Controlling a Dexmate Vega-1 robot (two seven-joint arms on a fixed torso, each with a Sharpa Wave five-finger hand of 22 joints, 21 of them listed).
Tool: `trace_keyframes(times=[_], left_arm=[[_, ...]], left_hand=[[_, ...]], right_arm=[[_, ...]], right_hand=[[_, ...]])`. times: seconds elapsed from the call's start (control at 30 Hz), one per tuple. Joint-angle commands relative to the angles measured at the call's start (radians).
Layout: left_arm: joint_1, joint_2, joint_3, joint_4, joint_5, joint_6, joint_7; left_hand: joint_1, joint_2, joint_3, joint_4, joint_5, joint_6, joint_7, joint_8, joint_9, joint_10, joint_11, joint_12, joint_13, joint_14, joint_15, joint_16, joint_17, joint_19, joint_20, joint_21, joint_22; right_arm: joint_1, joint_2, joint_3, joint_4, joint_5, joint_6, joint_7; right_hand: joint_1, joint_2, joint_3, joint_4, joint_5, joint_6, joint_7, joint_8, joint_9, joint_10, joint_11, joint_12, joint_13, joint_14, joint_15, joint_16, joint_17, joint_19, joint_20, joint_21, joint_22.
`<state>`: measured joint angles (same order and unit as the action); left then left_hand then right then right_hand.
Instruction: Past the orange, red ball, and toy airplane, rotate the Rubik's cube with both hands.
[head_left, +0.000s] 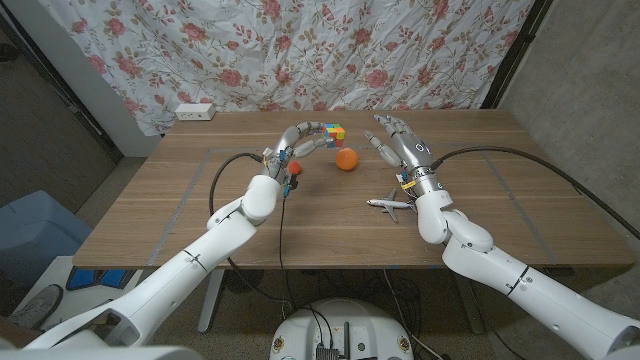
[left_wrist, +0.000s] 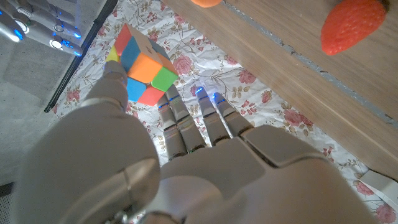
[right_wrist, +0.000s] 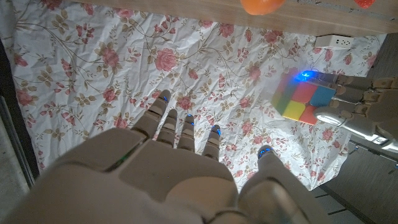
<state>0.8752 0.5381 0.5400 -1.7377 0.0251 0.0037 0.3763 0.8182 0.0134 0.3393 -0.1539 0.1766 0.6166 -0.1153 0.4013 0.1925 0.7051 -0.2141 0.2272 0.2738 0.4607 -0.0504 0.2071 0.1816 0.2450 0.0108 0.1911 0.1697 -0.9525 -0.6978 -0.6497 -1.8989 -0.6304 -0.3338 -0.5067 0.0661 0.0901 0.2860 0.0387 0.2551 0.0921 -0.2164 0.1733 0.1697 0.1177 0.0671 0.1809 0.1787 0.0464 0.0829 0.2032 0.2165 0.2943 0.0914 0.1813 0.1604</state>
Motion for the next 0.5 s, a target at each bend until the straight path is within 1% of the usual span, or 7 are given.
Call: trace_keyframes(times=[0.03,0.1,0.13,0.23,0.27,0.43,0.5], left_arm=[[-0.025,-0.025,0.023,0.034,-0.022,-0.011,-0.007],[-0.025,-0.029,0.023,0.038,-0.025,-0.013,-0.004],[-0.026,-0.03,0.024,0.04,-0.026,-0.016,-0.003],[-0.028,-0.033,0.026,0.047,-0.026,-0.021,0.0],[-0.029,-0.034,0.027,0.048,-0.026,-0.021,0.001],[-0.032,-0.037,0.029,0.055,-0.031,-0.024,0.0],[-0.035,-0.04,0.03,0.06,-0.033,-0.027,0.001]], left_hand=[[-0.007,0.007,-0.005,0.001,0.007,0.022,0.026,0.0,0.003,-0.009,0.0,-0.003,0.001,-0.006,-0.111,-0.004,0.002,-0.004,0.004,0.0,0.005],[-0.009,0.008,-0.006,0.002,0.007,0.02,0.026,-0.002,0.003,-0.009,0.0,-0.003,0.001,-0.006,-0.111,-0.003,0.002,-0.004,0.004,0.0,0.005],[-0.009,0.008,-0.006,0.002,0.007,0.021,0.025,-0.002,0.003,-0.009,0.0,-0.003,0.001,-0.006,-0.111,-0.003,0.002,-0.004,0.004,0.0,0.005],[-0.01,0.009,-0.006,0.002,0.007,0.021,0.025,-0.003,0.003,-0.009,0.0,-0.003,0.001,-0.006,-0.11,-0.004,0.002,-0.004,0.004,0.0,0.005],[-0.01,0.01,-0.006,0.002,0.007,0.021,0.025,-0.003,0.003,-0.01,0.0,-0.004,0.001,-0.007,-0.109,-0.004,0.002,-0.004,0.004,0.0,0.005],[-0.013,0.015,-0.006,0.004,0.007,0.02,0.027,-0.005,0.003,-0.01,0.0,-0.004,0.0,-0.006,-0.109,-0.003,0.002,-0.004,0.005,0.001,0.006],[-0.015,0.017,-0.006,0.005,0.008,0.022,0.028,-0.005,0.003,-0.01,0.0,-0.004,0.0,-0.007,-0.108,-0.003,0.003,-0.005,0.005,0.001,0.006]], right_arm=[[-0.007,-0.01,-0.009,-0.011,-0.03,0.031,0.0],[-0.007,-0.015,-0.013,-0.015,-0.041,0.03,0.009],[-0.008,-0.016,-0.012,-0.017,-0.037,0.033,0.015],[-0.01,-0.015,-0.009,-0.017,-0.036,0.042,0.014],[-0.011,-0.015,-0.007,-0.018,-0.034,0.046,0.016],[-0.005,-0.018,-0.01,-0.02,-0.041,0.049,0.04],[0.001,-0.018,-0.017,-0.018,-0.055,0.048,0.048]], right_hand=[[-0.002,0.008,0.004,0.0,-0.003,-0.015,-0.003,-0.003,0.004,0.008,0.022,0.005,0.003,0.002,0.024,0.002,0.006,0.002,0.009,0.004,0.006],[-0.002,0.008,0.005,0.0,-0.003,-0.018,-0.003,-0.003,0.004,0.008,0.029,0.006,0.003,0.003,0.026,0.003,0.006,0.001,0.008,0.004,0.006],[-0.003,0.007,0.005,0.0,-0.003,-0.023,-0.003,-0.003,0.004,0.008,0.034,0.006,0.003,0.004,0.035,0.003,0.006,0.002,0.008,0.004,0.006],[-0.005,0.007,0.006,0.001,-0.003,-0.037,-0.003,-0.003,0.004,0.002,0.055,0.004,0.002,-0.002,0.045,0.002,0.008,-0.001,0.009,0.003,0.006],[-0.008,0.007,0.006,0.002,-0.003,-0.044,-0.003,-0.003,0.004,0.002,0.062,0.005,0.002,-0.002,0.058,0.003,0.009,-0.001,0.011,0.003,0.006],[-0.014,0.009,0.005,0.006,-0.003,-0.054,-0.003,-0.002,0.004,0.011,0.08,0.008,0.001,-0.007,0.067,0.004,0.012,-0.002,0.019,0.003,0.006],[-0.015,0.009,0.005,0.007,-0.003,-0.059,-0.003,-0.003,0.004,0.012,0.082,0.009,0.001,-0.007,0.072,0.005,0.013,-0.003,0.02,0.003,0.006]])
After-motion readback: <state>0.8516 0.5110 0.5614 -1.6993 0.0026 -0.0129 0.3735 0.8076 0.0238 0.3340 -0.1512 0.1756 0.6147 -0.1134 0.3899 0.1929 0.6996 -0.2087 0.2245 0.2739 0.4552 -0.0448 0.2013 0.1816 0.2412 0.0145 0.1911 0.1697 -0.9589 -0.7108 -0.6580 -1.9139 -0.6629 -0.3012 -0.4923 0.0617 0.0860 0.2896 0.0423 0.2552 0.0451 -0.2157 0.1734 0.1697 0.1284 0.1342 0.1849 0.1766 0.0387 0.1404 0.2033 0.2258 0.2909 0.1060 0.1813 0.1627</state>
